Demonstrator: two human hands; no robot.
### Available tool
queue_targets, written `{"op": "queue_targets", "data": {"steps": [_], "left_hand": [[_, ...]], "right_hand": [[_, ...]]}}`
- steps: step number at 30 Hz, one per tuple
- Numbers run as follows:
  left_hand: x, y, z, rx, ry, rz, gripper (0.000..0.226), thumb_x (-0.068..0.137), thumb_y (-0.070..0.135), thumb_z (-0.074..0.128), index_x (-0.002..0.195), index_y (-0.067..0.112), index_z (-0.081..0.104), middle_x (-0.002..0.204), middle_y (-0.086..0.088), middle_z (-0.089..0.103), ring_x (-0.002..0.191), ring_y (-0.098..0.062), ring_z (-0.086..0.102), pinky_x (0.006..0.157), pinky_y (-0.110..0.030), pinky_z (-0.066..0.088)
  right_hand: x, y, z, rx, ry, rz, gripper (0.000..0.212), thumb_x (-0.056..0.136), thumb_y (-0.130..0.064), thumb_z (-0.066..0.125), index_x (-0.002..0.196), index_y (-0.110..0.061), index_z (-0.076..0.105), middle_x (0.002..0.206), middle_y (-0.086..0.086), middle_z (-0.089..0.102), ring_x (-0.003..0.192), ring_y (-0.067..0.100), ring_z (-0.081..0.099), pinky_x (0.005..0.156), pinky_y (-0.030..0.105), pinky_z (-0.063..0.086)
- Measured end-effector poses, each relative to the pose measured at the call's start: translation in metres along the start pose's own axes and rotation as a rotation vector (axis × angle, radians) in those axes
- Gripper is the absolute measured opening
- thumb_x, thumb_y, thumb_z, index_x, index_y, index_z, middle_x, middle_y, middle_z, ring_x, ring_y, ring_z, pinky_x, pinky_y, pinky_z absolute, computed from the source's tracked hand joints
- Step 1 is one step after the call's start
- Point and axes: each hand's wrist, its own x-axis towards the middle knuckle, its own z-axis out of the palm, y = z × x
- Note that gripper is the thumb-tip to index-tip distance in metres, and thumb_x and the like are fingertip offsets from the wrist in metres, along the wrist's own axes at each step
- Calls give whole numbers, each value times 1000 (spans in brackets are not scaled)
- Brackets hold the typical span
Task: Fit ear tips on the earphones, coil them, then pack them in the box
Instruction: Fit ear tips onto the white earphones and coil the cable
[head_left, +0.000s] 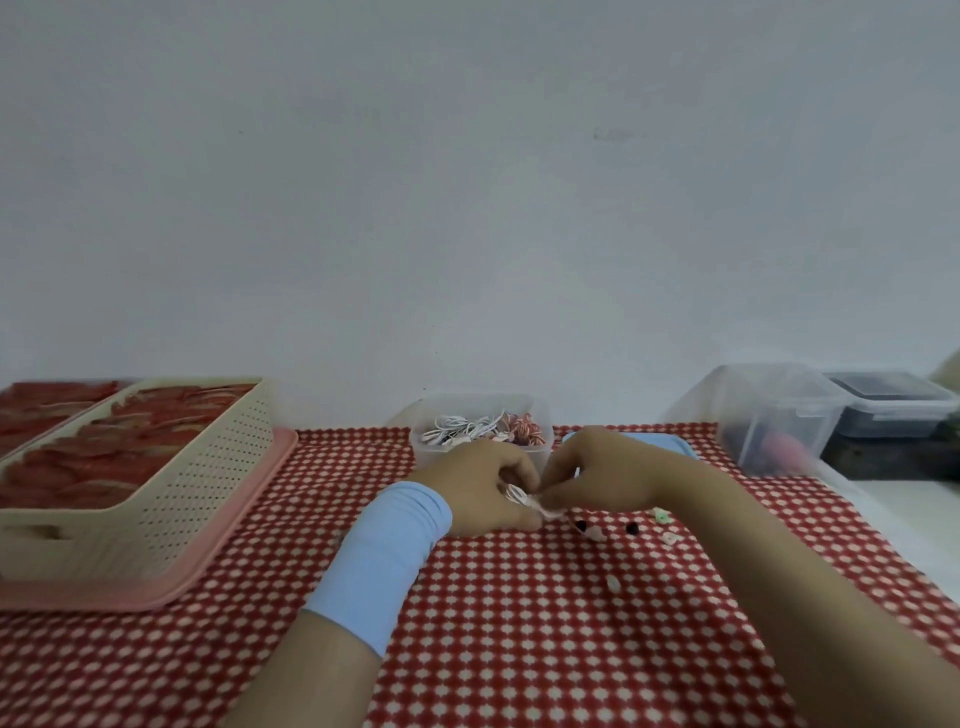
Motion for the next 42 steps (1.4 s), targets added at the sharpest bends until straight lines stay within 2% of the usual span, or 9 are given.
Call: {"op": "queue_targets", "data": {"steps": [3, 5, 10, 14, 19, 24, 29, 36, 42], "left_hand": [[6, 9, -1, -76, 49, -6, 26, 81, 28, 77, 104, 30, 66, 99, 10, 70, 82, -2, 64, 77, -12, 49], [13, 16, -4, -135, 40, -17, 25, 87, 26, 70, 111, 31, 65, 92, 7, 73, 78, -6, 70, 79, -21, 56], [21, 25, -12, -239, 128, 5, 18, 96, 20, 59, 110, 25, 68, 70, 8, 70, 57, 1, 64, 55, -9, 47], [24, 20, -11, -335, 119, -35, 16, 94, 17, 63, 108, 22, 68, 76, -2, 74, 66, -10, 67, 68, -21, 56], [26, 14, -7, -232, 43, -98, 9, 91, 20, 66, 99, 23, 66, 73, 6, 71, 61, 0, 65, 61, -17, 52], [28, 15, 5, 112, 40, -174, 10, 87, 30, 67, 95, 27, 72, 95, 12, 71, 90, -8, 66, 82, -25, 48], [28, 21, 1, 342, -3, -212, 22, 84, 36, 71, 104, 31, 76, 108, 12, 72, 97, -11, 65, 92, -30, 51], [28, 35, 12, 244, 8, -47, 22, 87, 26, 69, 107, 32, 75, 107, 18, 71, 94, 0, 61, 88, -18, 48], [39, 34, 45, 329, -97, -31, 25, 87, 34, 69, 111, 35, 72, 114, 17, 70, 103, -8, 63, 98, -34, 50]], "right_hand": [[-2, 8, -8, 180, 33, 11, 15, 93, -35, 68, 85, -26, 78, 85, -2, 75, 76, 9, 64, 77, 27, 51], [-3, 15, -10, 285, 49, 32, 29, 99, -42, 59, 98, -19, 77, 95, 4, 76, 85, 15, 69, 84, 32, 55], [-15, 26, -19, 596, -35, -38, 45, 101, -47, 54, 115, -9, 71, 108, 11, 76, 100, 25, 72, 95, 38, 56], [-16, 34, -23, 501, -64, -64, 18, 94, -26, 71, 100, -10, 77, 106, 15, 75, 87, 16, 64, 87, 34, 53], [-16, 39, -25, 393, -135, 49, 22, 100, -29, 64, 87, -21, 79, 88, -1, 75, 77, 9, 61, 79, 30, 54], [-6, 40, -10, 233, -136, 152, 14, 97, -21, 67, 105, -21, 79, 97, -2, 78, 81, 10, 71, 69, 20, 58], [-6, 38, -12, 219, -148, 177, 19, 97, -14, 66, 111, -12, 78, 94, 1, 80, 81, 16, 77, 63, 23, 59], [-22, 49, -44, 88, 11, 194, 11, 89, -14, 73, 93, -21, 80, 78, -10, 77, 63, 5, 70, 54, 20, 51], [-25, 61, -44, -76, -27, 290, 15, 84, -15, 79, 81, -29, 80, 69, -10, 74, 59, 5, 67, 49, 16, 46]]}}
